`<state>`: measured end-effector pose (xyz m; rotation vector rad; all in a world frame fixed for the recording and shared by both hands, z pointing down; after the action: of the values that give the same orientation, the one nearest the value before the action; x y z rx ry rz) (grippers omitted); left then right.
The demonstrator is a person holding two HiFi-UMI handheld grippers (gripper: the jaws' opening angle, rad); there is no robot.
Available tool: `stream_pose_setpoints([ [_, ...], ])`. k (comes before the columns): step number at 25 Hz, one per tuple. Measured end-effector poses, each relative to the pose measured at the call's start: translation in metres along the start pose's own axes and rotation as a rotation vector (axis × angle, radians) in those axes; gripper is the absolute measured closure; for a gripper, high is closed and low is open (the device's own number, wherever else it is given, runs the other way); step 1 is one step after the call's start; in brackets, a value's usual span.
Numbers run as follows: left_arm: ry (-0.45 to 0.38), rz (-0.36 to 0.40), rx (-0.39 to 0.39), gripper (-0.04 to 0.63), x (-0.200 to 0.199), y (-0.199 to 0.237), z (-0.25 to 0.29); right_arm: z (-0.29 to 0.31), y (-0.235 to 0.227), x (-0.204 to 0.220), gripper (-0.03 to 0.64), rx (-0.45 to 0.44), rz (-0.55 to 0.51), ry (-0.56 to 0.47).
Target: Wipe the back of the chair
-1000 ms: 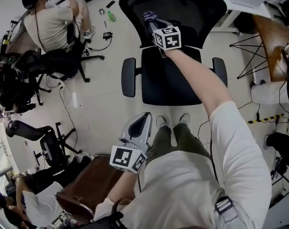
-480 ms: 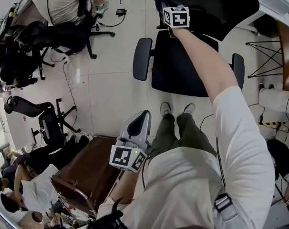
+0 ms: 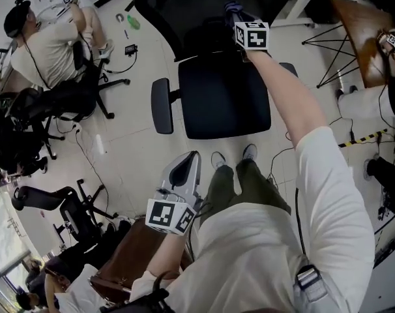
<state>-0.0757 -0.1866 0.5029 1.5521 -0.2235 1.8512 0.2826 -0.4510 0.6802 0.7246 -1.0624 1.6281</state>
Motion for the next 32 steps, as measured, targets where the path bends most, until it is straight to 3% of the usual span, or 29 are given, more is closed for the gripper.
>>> stream_pose_setpoints([
  [7,0.037,0.026,0.086,0.514,-0.008,-0.041,0.046,-0.057,-0.126,-0.004,0.577,0.157,0.070,-0.008],
  [11,0.052,0.026,0.091,0.514,0.003,-0.047,0.053,-0.068,-0.144,0.000,0.577,0.158,0.092,-0.015],
  [14,0.046,0.018,0.079,0.514,0.008,-0.040,0.045,-0.060,-0.099,0.003,0.577,0.063,0.075,-0.043],
  [18,0.018,0.001,0.042,0.514,0.011,-0.027,0.017,-0.026,0.028,0.045,0.577,-0.154,-0.014,0.000],
  [21,-0.004,-0.018,-0.008,0.509,0.009,-0.006,0.005,0.023,0.111,0.071,0.577,-0.253,-0.046,0.051],
  [26,-0.014,-0.053,-0.130,0.509,0.029,0.034,-0.004,0.111,0.168,0.099,0.577,-0.299,-0.064,0.121],
  [32,0.018,-0.099,-0.218,0.509,0.063,0.090,-0.037,0.158,0.190,0.122,0.577,-0.255,-0.065,0.167],
])
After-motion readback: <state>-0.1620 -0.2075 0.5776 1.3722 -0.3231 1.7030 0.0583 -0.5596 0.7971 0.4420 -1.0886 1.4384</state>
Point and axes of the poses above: the fingertips, and each gripper's own axes: z forward along the fingers, y to its left, x out of its underside, the point moved 5 cm from there along -z, backward along the fingers, and after that the axes turned 3 degrees about -x, right-handed, at the moved point
